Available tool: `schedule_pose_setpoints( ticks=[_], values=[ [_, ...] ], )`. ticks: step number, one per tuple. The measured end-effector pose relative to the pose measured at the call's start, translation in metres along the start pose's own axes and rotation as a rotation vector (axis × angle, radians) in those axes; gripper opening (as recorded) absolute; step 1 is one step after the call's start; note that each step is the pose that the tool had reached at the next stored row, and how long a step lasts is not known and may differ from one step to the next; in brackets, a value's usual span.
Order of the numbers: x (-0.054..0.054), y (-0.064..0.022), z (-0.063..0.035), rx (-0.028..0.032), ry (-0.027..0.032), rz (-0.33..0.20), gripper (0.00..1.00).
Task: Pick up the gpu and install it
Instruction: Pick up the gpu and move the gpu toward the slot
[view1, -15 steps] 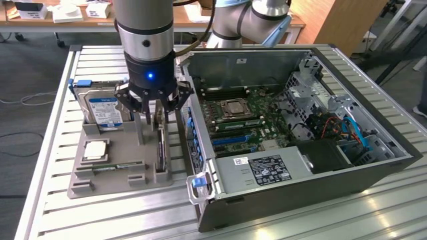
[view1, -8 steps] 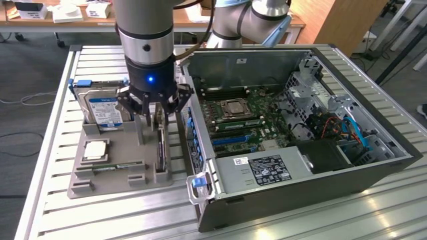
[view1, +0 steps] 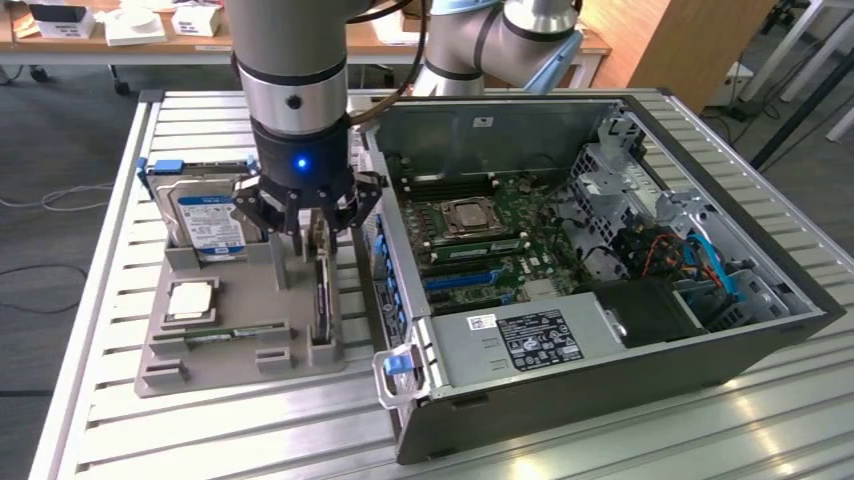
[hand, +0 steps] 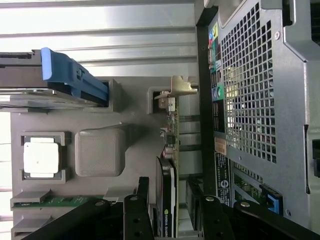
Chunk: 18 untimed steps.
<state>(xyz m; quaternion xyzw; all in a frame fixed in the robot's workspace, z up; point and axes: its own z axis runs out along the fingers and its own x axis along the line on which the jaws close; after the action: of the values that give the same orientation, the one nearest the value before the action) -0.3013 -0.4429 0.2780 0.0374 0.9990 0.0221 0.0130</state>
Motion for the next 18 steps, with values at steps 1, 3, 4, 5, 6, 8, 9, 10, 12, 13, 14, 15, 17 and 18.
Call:
schedule_pose_setpoints(
  ticks=[1,3,4,5,6,8,9,10,12,13,14,15,17,18],
  values=[
    [0.000,-0.0010,0.0000,-0.0001,0.0000,0.000,0.43],
    [0.000,-0.0040,-0.0002,-0.0001,0.0000,0.000,0.43],
    [0.000,-0.0059,-0.0003,-0.0001,0.0001,0.000,0.43],
    [-0.001,-0.0076,-0.0003,0.0000,0.0001,0.000,0.43],
    [-0.001,-0.0084,-0.0004,0.0000,0.0003,0.000,0.43],
    [-0.001,-0.0084,-0.0004,0.0000,0.0002,0.000,0.43],
    [-0.001,-0.0085,-0.0004,-0.0001,0.0002,0.000,0.43],
    [-0.001,-0.0087,-0.0004,0.0000,0.0002,0.000,0.43],
    [-0.001,-0.0109,-0.0004,0.0000,0.0002,0.000,0.43],
    [-0.001,-0.0125,-0.0005,-0.0001,0.0002,0.000,0.43],
    [-0.001,-0.0140,-0.0005,-0.0001,0.0002,0.000,0.43],
    [-0.001,-0.0147,-0.0006,0.0000,0.0003,0.000,0.43],
    [-0.001,-0.0148,-0.0006,0.0000,0.0002,0.000,0.43],
    [-0.001,-0.0148,-0.0006,-0.0001,0.0001,0.000,0.43]
  ],
)
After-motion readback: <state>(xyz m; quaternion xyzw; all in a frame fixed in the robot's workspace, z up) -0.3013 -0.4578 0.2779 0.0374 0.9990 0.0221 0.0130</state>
